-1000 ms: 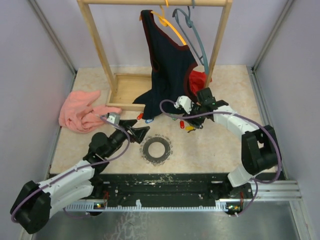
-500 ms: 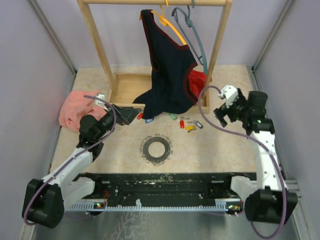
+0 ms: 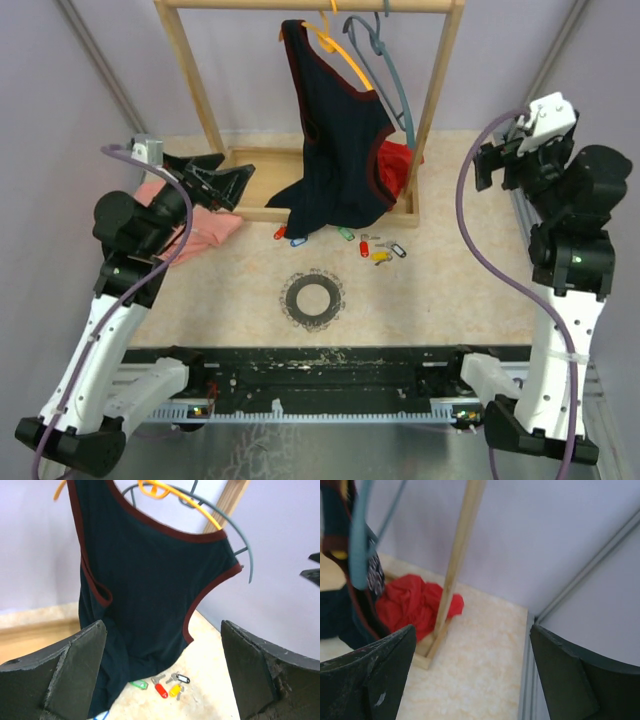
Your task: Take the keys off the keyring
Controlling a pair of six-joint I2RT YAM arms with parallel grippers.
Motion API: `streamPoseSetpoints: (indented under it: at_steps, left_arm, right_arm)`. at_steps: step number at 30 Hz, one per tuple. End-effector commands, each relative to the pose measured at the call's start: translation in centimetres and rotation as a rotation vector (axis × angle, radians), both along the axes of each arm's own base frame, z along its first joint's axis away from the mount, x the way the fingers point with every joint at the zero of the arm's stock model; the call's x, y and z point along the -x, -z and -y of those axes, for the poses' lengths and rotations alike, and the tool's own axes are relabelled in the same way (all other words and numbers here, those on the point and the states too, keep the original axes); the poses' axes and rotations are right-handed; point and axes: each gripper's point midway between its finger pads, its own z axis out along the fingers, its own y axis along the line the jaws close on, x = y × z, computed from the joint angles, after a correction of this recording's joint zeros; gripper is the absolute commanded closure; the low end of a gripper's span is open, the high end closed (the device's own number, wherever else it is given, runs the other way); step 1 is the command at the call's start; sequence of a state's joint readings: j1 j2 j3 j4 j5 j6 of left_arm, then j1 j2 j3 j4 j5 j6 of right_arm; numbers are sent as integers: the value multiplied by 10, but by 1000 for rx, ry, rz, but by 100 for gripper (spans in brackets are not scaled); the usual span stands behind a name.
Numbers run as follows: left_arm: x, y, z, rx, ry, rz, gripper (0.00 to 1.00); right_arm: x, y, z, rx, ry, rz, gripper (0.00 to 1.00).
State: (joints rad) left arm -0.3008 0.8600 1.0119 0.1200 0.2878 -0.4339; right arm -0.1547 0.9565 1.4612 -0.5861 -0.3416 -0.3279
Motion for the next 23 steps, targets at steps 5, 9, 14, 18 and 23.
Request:
streamPoseSetpoints:
  at_steps: [5,9,14,18,23]
  left_arm:
    - [25,-53,-2,-141,31,122,0]
    - [39,-83,-2,-135,44,194,0]
    - [49,-94,-3,-147,57,217,0]
    - [53,-92,-6,-161,44,216,0]
    - [52,-84,-8,-176,35,203,0]
  right_arm:
    - [44,-98,-41,-162,-167,138,5]
    - [53,-122,-43,-260,-149,174,5]
    - [59,-131,-42,-300,-133,197,5]
    - [61,-131,-45,-293,-152,200,4]
    - [54,-121,-46,-277,-168,176,4]
